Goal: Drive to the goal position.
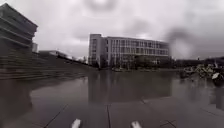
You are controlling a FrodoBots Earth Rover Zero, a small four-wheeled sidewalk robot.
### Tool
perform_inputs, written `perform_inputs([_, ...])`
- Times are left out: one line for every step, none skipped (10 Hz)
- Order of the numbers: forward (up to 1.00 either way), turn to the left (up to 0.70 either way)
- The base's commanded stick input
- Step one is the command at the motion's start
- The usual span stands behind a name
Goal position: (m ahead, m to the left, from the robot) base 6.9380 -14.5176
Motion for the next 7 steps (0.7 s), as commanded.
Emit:
perform_inputs([0.70,0.00])
perform_inputs([0.70,0.00])
perform_inputs([0.70,0.00])
perform_inputs([0.70,0.00])
perform_inputs([0.70,-0.02])
perform_inputs([0.70,-0.01])
perform_inputs([0.70,-0.01])
